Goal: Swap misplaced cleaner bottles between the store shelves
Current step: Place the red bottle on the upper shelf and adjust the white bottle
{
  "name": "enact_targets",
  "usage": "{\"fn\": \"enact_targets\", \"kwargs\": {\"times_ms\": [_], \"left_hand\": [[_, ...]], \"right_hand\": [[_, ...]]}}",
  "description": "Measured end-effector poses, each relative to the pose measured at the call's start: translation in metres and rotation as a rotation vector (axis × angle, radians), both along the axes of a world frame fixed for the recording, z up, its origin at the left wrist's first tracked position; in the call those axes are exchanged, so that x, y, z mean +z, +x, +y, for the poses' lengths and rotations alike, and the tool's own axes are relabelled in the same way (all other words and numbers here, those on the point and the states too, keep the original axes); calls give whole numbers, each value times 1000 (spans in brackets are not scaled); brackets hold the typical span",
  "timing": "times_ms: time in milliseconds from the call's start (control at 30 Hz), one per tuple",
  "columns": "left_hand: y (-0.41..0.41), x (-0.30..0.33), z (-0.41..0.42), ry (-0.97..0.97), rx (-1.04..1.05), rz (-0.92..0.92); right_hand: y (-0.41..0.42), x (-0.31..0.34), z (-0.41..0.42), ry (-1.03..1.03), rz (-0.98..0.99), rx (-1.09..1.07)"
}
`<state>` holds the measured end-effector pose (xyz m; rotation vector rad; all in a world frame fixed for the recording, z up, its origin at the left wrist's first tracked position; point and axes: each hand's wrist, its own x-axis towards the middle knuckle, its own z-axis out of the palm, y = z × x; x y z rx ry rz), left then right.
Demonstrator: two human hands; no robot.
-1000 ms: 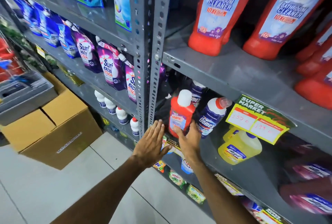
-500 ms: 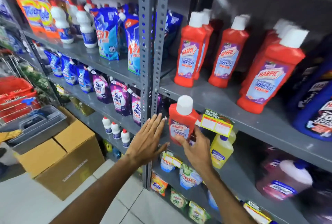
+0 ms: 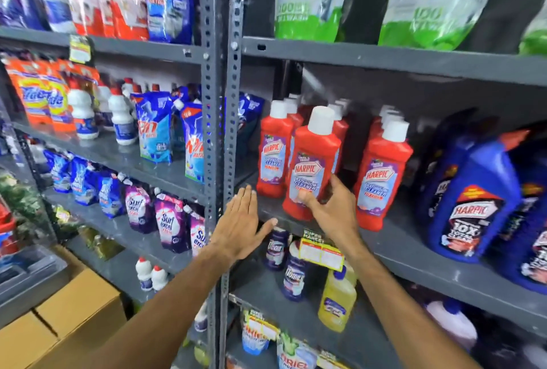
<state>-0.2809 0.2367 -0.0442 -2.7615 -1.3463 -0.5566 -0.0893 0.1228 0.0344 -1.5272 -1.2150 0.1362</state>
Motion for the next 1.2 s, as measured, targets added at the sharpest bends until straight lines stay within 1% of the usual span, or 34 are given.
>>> {"fn": "enact_targets", "kwargs": {"times_ms": [133,233,400,500,667,833,1200], "left_hand": [[16,-12,10,-17,32,20],[20,-19,15,25,50,19],[19,-22,18,91,39,42],[20,-26,17,134,46,22],[23,-29,14,134,69,-31],[24,-32,15,160,73,-36],[26,-32,13,151,89,-64]], "right_hand": [[15,-4,20,-58,9,-42],[23,-7,30,-99,12,-53],[33,-16,42,-95,38,-65],[33,-16,45,-105,55,-60],[40,-27,50,-60,69,-36],[45,-37,54,-202,35,1],[50,-40,62,-200,100,36]]}}
